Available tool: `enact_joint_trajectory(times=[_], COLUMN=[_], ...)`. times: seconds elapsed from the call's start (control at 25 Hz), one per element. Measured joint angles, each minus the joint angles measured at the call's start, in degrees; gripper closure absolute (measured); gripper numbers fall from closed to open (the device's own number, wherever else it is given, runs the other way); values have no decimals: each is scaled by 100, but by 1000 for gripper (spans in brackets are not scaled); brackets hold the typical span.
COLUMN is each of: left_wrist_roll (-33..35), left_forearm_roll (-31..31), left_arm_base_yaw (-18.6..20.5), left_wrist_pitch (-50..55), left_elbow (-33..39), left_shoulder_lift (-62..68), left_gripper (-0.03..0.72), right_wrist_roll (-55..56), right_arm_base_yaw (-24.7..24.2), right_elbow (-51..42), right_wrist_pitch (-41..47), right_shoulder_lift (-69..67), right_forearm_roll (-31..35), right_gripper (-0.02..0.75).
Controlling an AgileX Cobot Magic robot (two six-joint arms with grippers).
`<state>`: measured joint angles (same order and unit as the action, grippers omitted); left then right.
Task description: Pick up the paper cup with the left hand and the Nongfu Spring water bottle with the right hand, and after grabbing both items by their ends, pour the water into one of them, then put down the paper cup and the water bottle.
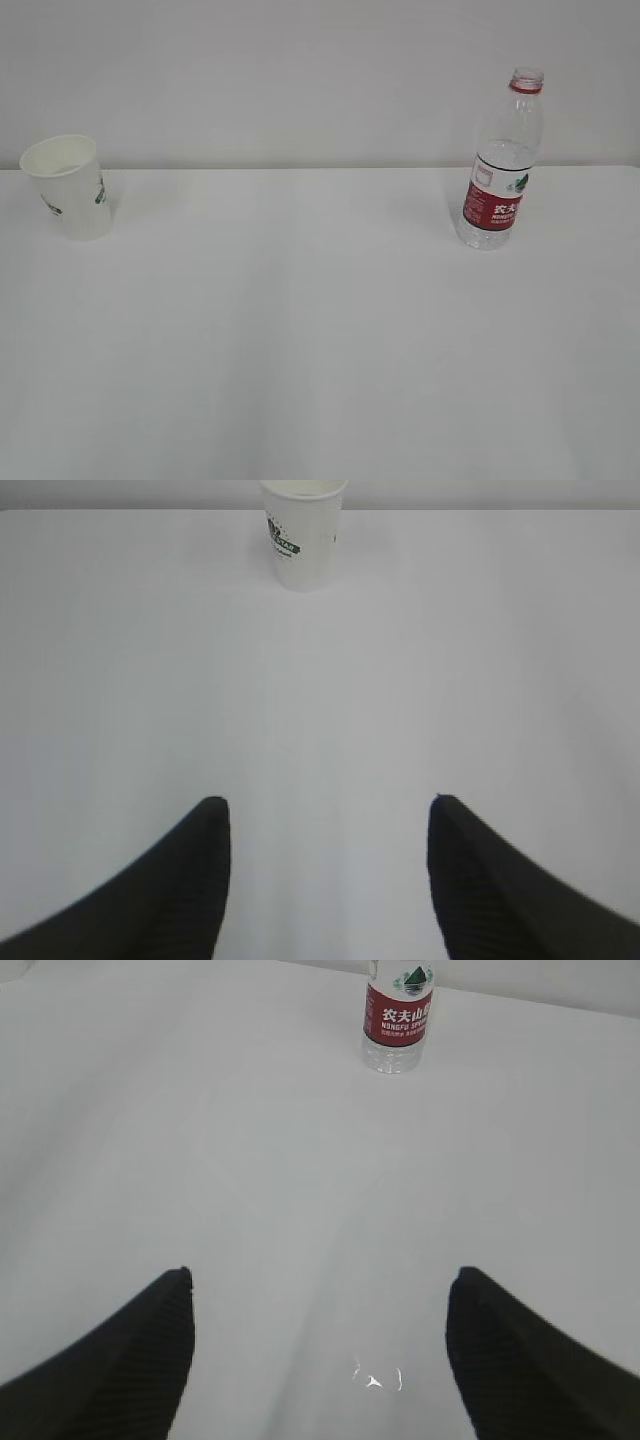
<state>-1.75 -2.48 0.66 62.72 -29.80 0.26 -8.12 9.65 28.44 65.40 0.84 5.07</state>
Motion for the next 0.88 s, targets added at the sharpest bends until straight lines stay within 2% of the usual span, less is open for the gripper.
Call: enact_joint_trajectory(times=[0.56, 0.88], left_wrist_roll=[0, 0], left_forearm_roll=[0, 0], left_arm_base_yaw=[-10, -10], left_wrist_pitch=[0, 0], left_elbow=[0, 0], left_shoulder_lift=[0, 0], left_gripper=[235, 235], right_wrist_roll=[0, 0], right_arm_base_yaw=[0, -196], right_elbow=[0, 0], right_wrist_pitch=[9, 9], right_shoulder_lift=[0, 0], right_forearm_roll=[10, 10], right_gripper=[148, 148])
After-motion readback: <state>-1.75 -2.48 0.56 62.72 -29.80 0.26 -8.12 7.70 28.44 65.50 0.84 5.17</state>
